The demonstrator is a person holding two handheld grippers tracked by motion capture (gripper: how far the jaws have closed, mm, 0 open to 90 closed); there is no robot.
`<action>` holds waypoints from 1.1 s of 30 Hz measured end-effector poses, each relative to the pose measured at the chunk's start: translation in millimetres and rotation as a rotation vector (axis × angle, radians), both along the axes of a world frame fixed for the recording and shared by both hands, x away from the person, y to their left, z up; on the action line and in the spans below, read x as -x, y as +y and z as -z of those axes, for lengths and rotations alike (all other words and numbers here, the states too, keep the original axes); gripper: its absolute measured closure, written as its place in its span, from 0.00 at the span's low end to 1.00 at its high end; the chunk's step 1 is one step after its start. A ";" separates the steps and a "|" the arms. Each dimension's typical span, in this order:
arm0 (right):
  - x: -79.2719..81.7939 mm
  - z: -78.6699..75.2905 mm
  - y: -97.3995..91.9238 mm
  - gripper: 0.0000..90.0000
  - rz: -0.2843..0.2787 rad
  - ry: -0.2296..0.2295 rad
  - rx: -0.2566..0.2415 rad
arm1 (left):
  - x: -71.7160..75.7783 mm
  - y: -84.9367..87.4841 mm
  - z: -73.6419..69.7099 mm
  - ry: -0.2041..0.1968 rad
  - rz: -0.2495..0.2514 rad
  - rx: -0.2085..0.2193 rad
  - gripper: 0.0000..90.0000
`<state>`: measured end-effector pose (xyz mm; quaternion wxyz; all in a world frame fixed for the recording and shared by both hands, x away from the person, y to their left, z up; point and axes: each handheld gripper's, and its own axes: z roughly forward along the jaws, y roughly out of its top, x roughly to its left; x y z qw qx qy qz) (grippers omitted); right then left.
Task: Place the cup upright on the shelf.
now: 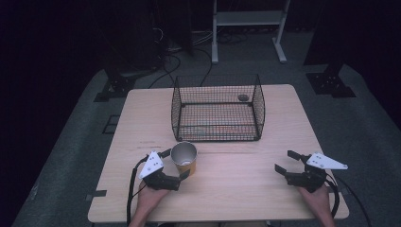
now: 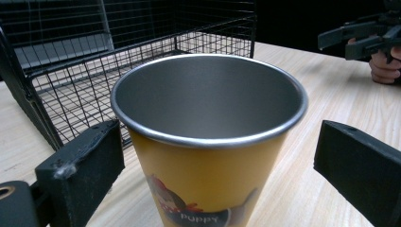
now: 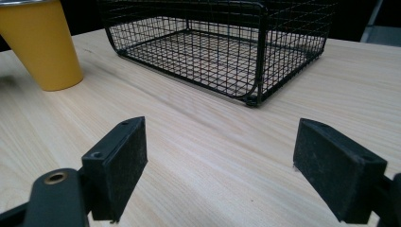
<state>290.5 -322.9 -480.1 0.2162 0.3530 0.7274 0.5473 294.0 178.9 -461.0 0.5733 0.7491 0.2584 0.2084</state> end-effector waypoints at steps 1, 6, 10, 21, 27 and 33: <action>0.1 -0.1 0.0 0.19 0.000 -0.001 -0.001 | -1.6 -0.2 0.5 0.005 0.000 0.006 0.02; -0.1 -0.1 -0.3 0.19 -0.001 -0.001 -0.003 | -7.4 -0.9 0.9 0.006 -0.014 0.004 0.02; -0.2 0.0 -0.4 0.19 -0.002 0.001 -0.005 | -11.1 -0.7 2.1 0.011 -0.027 0.003 0.02; -0.3 0.0 -0.3 0.19 -0.006 0.001 -0.008 | -17.4 -7.9 1.0 0.036 0.000 0.007 0.07; -0.2 -0.2 -0.8 0.19 -0.008 0.002 -0.015 | -18.9 -10.0 -1.7 0.027 0.010 -0.009 0.14; -0.2 -0.3 -0.9 0.19 -0.010 0.000 -0.017 | -19.4 -10.3 -5.4 0.033 0.022 -0.012 0.15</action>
